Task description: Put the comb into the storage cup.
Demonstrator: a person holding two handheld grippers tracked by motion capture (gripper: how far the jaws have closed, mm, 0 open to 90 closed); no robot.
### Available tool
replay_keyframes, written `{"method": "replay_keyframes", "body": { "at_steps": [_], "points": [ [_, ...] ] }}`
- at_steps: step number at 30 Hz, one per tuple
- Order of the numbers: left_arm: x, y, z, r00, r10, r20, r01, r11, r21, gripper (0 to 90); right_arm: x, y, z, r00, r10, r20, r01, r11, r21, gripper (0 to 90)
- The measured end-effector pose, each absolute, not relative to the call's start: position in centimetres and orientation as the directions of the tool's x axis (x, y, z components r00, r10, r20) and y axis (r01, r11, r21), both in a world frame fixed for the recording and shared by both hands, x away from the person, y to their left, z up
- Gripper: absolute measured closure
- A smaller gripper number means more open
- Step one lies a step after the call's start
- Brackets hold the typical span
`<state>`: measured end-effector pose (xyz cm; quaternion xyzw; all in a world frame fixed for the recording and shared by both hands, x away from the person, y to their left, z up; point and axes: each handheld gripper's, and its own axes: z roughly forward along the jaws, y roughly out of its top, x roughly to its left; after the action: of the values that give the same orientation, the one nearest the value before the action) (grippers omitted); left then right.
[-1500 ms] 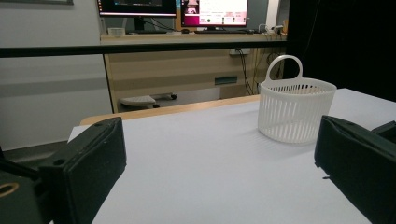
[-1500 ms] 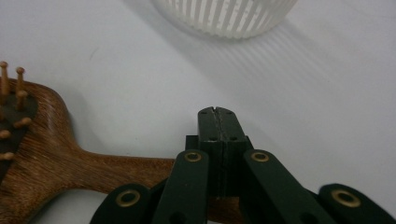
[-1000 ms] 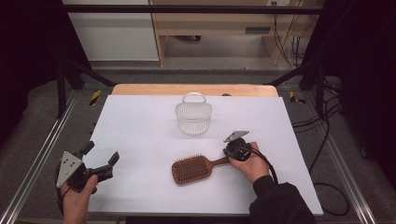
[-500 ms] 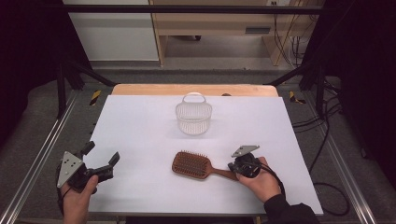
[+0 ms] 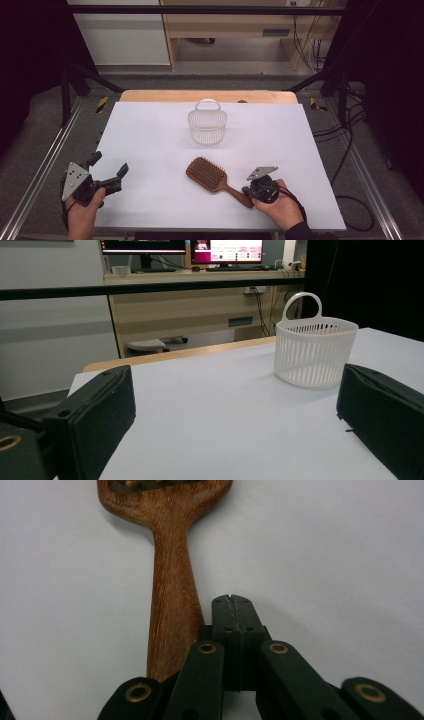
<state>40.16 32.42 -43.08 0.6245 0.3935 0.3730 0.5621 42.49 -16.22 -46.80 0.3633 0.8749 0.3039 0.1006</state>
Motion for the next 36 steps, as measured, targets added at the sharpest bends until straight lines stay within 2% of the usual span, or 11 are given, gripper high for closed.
{"method": "replay_keyframes", "body": {
  "at_steps": [9, 13, 14, 15, 16, 18, 19, 21, 22, 29, 36],
  "points": [
    [40.1, 32.4, -43.1, 0.412, 0.911, 0.024, 0.07, -0.058, 0.996, 2.5, 42.2, -16.2, -46.4, -0.713, 0.7, 0.052, 0.575, 0.54, 0.614, 90.0],
    [40.1, 32.4, -43.1, 0.412, 0.911, 0.025, 0.072, -0.059, 0.996, 2.5, 42.2, -15.9, -45.1, -0.716, 0.696, 0.053, 0.555, 0.522, 0.648, 86.1],
    [40.1, 32.3, -43.1, 0.413, 0.911, 0.026, 0.071, -0.06, 0.996, 2.5, 42.1, -15.4, -44.5, -0.732, 0.679, 0.054, 0.542, 0.533, 0.65, 79.8],
    [40.1, 32.3, -43.1, 0.413, 0.911, 0.026, 0.071, -0.06, 0.996, 2.5, 42.1, -15.4, -44.5, -0.732, 0.679, 0.054, 0.542, 0.533, 0.65, 79.8],
    [40.1, 32.3, -43.1, 0.413, 0.91, 0.029, 0.07, -0.063, 0.996, 2.5, 42.1, -14.8, -44.2, -0.739, 0.671, 0.059, 0.54, 0.538, 0.647, 70.3],
    [40.1, 32.3, -43.1, 0.413, 0.91, 0.027, 0.07, -0.061, 0.996, 2.5, 42.1, -14.1, -43.9, -0.749, 0.66, 0.055, 0.536, 0.555, 0.637, 60.8],
    [40.1, 32.4, -43.1, 0.413, 0.911, 0.027, 0.07, -0.061, 0.996, 2.5, 42.1, -14.1, -43.9, -0.749, 0.66, 0.055, 0.536, 0.555, 0.637, 60.8],
    [40.1, 32.4, -43.1, 0.412, 0.911, 0.026, 0.07, -0.06, 0.996, 2.5, 42.2, -13.3, -43.9, -0.763, 0.645, 0.045, 0.523, 0.575, 0.629, 48.7],
    [40.1, 32.4, -43.1, 0.412, 0.911, 0.026, 0.07, -0.06, 0.996, 2.5, 42.2, -13.3, -43.9, -0.763, 0.645, 0.045, 0.523, 0.575, 0.629, 48.7],
    [40.1, 32.4, -43.0, 0.412, 0.911, 0.029, 0.067, -0.062, 0.996, 2.5, 42.9, -11.4, -44.7, -0.774, 0.633, 0.019, 0.518, 0.615, 0.595, 19.1],
    [40.1, 32.4, -43.0, 0.414, 0.91, 0.029, 0.068, -0.063, 0.996, 2.5, 43.5, -10.2, -45.4, -0.776, 0.629, 0.045, 0.545, 0.633, 0.55, 7.2]
  ]
}}
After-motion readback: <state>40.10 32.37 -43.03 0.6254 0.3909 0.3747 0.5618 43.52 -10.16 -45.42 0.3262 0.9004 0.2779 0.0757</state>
